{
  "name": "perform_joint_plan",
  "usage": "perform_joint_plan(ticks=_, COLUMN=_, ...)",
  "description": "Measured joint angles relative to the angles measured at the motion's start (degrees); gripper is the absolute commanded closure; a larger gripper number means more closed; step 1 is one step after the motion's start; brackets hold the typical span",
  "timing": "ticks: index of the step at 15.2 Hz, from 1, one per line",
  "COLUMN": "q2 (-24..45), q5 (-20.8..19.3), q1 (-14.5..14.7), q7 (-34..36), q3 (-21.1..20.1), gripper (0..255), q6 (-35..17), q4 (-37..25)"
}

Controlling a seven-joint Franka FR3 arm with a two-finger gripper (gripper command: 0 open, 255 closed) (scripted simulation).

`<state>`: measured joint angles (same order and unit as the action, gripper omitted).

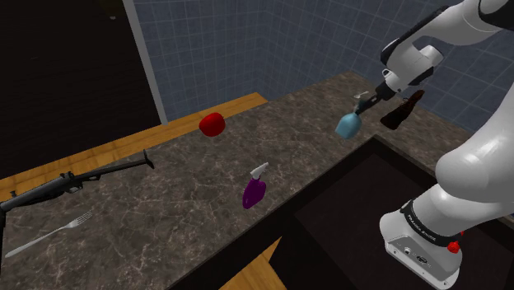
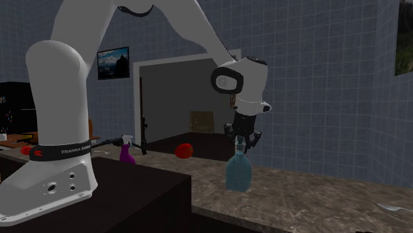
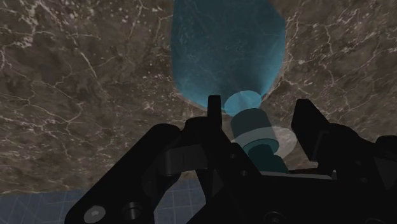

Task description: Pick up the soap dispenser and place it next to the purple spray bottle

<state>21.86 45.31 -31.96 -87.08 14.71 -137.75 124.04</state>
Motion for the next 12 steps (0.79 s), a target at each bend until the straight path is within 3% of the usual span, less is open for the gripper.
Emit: perform_joint_plan(ticks=12, q2=-7.34, q5=-6.5, q1=1.49, q7=6.59, q3=2.35, gripper=255, q6=4.98, q4=0.38)
